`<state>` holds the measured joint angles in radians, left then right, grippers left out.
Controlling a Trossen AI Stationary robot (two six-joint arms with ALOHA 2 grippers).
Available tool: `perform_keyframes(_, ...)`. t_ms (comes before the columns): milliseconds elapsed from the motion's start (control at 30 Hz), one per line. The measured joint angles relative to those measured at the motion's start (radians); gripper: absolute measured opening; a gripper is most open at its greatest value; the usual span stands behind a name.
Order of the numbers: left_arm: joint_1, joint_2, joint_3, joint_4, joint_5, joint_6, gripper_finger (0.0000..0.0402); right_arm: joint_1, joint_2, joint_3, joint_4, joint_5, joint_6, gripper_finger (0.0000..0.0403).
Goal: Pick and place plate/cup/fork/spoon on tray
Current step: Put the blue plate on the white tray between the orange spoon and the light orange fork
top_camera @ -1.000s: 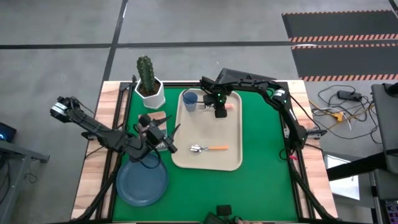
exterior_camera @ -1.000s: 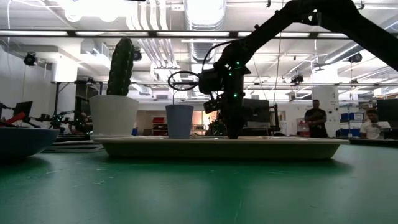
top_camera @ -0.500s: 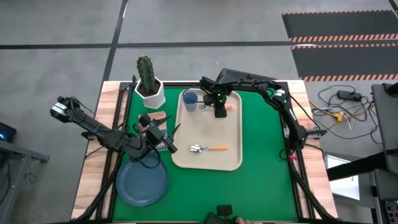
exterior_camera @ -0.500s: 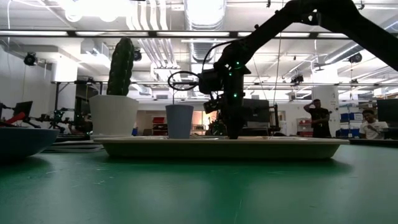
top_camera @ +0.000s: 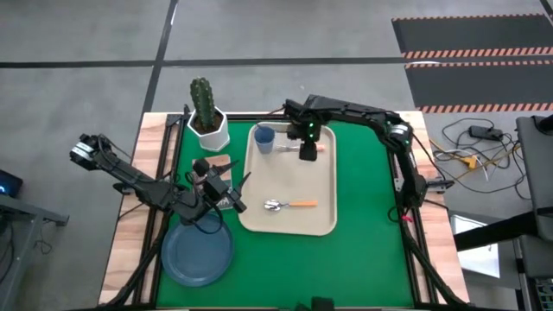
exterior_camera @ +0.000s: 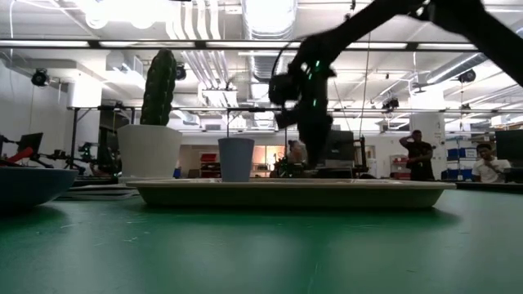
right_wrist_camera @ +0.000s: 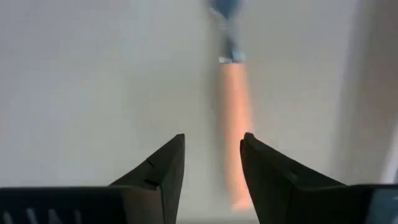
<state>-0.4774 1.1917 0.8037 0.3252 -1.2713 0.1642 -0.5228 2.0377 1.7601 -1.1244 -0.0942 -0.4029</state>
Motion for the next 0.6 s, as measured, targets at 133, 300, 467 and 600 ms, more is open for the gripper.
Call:
perform_keyframes(133,0.0,0.006,-0.007,-0.001,0.001,-0.001,0.0197,0.027,-0.121,-0.065,0.011,-0.228,0.096,0.0133)
perform_keyframes(300,-0.009,0.031,-0.002,0.001,0.01,-0.028,0.0197,0.129,-0.343,-0.251,0.237,-0.275,0.183,0.012)
perform_keyframes(467,-0.02,0.055,-0.006,0.004,0.1,-0.19,0.0197,0.254,-0.542,-0.49,0.516,-0.269,0.269,0.0111)
perform_keyframes(600,-0.04,0.09,-0.001,-0.002,0.254,-0.324,0.0197,0.351,-0.666,-0.661,0.708,-0.244,0.32,0.0104)
